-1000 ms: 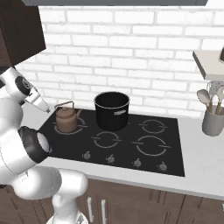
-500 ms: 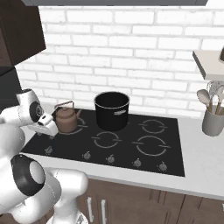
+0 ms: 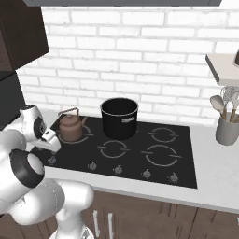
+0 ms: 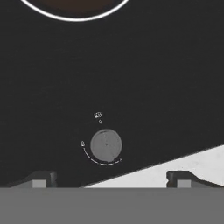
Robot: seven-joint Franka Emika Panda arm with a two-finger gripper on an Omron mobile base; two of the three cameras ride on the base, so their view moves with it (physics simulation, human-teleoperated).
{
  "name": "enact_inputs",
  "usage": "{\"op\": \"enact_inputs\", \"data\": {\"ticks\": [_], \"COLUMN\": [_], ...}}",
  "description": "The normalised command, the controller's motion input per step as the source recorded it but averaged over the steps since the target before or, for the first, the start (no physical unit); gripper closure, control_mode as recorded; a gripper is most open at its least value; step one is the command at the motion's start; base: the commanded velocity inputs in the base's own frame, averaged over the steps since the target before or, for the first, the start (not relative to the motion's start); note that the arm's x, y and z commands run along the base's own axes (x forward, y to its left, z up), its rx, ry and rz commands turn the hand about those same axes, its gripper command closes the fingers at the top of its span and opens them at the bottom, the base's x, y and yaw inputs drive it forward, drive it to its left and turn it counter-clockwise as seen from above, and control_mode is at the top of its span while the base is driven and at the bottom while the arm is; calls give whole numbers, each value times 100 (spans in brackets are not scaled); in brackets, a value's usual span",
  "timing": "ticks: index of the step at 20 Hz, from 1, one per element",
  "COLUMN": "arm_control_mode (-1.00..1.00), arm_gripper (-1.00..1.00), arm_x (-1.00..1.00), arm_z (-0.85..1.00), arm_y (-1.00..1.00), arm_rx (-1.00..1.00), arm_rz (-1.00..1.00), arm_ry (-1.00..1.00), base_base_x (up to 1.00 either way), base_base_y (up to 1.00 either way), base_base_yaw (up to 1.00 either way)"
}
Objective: Pick the kettle from the counter and place it on a stove burner. Then turn the burner on.
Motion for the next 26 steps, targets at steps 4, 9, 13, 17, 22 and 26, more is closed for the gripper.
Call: {"op": "enact_inputs", "data": {"ticks": [4,9,13,17,22,26], "arm_control_mode": [-100,-100,-100,-100,-100,-100], "arm_gripper": [-100,-100,-100,-100,-100,-100], "arm_x": [28,5,-8,-20,-2,5], "arm_z": [-46,-45,-27,-12,-3,0], "arm_y": [12,0,0,-11,-20,0], "arm_rx": [0,0,0,0,0,0], "arm_rz": [2,5,4,0,3,0], "arm_ry": [0,0,0,0,-1,0], "base_base_x": [0,0,0,0,0,0], "base_base_y": [0,0,0,0,0,0], "base_base_yaw": [0,0,0,0,0,0]}}
